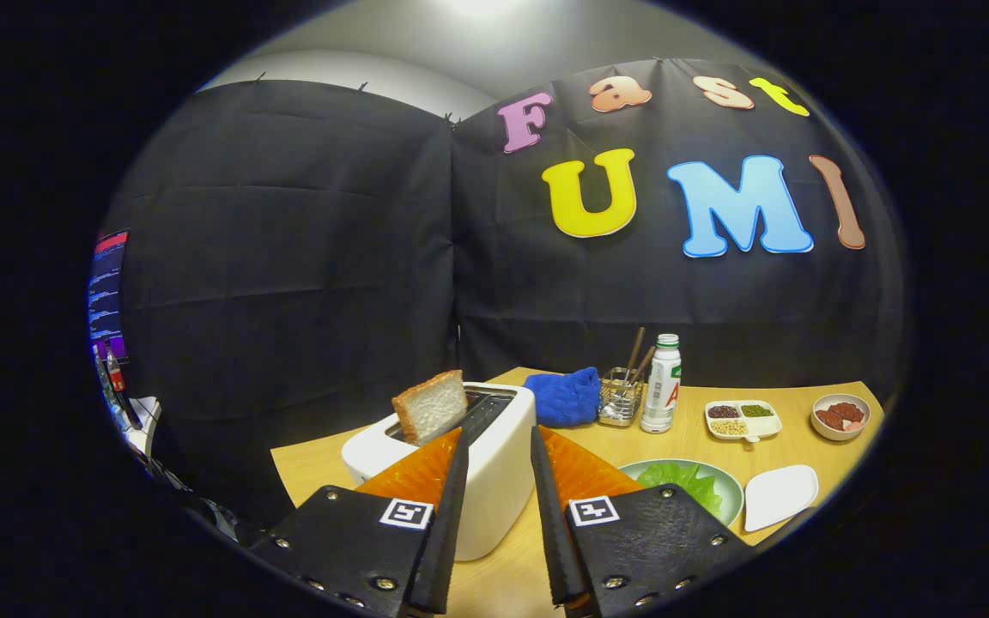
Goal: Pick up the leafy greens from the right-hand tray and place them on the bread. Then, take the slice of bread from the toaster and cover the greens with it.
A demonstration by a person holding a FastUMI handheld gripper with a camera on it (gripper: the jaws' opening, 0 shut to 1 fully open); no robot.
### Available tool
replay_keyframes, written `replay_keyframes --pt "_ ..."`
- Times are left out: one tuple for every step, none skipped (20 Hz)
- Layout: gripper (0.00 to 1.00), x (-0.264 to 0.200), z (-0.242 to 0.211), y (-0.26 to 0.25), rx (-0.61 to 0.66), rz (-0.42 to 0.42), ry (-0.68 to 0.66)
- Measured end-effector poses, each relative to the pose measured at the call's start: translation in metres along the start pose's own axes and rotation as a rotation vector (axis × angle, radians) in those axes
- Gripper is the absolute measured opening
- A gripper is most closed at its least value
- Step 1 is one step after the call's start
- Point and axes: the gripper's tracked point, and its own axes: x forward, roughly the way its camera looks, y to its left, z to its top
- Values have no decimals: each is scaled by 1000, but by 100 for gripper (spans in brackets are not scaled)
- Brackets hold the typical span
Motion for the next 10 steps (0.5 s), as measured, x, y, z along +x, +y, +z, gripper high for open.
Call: replay_keyframes --pt "46 4 1 12 -10 13 -4" --pt "46 10 2 23 -21 24 -3" --pt "46 15 -1 32 -29 36 -3" --pt "46 22 -1 42 -33 42 -3" --pt "46 29 -3 50 -39 49 0" --pt "46 36 -3 56 -47 46 6" --pt "46 43 -4 60 -60 35 8" --pt "46 49 -5 61 -70 16 14" --pt "46 57 -8 63 -76 1 20" --pt "46 63 -10 66 -66 -4 26"
